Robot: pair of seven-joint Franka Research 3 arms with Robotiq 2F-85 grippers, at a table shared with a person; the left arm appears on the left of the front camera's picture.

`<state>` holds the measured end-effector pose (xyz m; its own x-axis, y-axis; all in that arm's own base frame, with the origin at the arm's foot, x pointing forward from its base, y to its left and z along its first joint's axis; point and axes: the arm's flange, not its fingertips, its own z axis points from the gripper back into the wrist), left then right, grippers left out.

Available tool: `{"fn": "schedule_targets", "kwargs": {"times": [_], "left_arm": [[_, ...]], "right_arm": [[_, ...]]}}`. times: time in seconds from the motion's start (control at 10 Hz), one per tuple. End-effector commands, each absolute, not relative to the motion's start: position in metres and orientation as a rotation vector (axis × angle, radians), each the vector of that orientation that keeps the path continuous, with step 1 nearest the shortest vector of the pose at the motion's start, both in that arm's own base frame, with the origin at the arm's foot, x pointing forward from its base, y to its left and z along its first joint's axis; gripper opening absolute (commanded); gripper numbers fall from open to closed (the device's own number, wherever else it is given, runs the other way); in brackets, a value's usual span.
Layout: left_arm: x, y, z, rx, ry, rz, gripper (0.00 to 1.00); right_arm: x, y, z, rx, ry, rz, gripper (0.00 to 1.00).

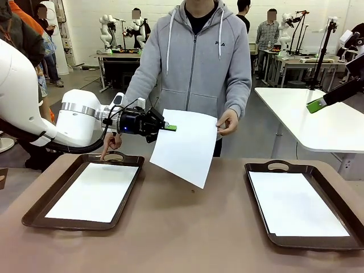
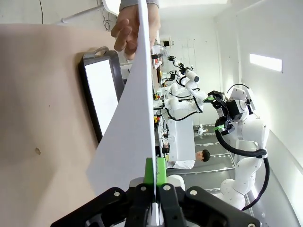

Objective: Sort the A4 documents.
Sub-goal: Place the A4 Paper in the designated Handle tray.

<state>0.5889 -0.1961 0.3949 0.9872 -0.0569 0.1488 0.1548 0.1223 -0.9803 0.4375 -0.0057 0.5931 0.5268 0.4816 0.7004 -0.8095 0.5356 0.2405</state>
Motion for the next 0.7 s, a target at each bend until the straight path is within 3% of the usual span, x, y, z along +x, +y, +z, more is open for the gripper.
{"fn": "schedule_targets", "kwargs": {"times": [0.0,0.4,0.6], "left_arm": [[0.590,-0.200,0.395,-1.440,-0.095,-0.143,0.00],[0.589,-0.196,0.395,-1.440,-0.081,-0.155,0.01],[0.579,-0.201,0.410,-1.441,-0.005,-0.430,0.01]], "right_arm": [[0.437,-0.006,0.593,0.613,-0.623,0.838,1.00],[0.437,-0.006,0.593,0.613,-0.623,0.838,1.00],[0.437,-0.006,0.593,0.613,-0.623,0.838,1.00]]}}
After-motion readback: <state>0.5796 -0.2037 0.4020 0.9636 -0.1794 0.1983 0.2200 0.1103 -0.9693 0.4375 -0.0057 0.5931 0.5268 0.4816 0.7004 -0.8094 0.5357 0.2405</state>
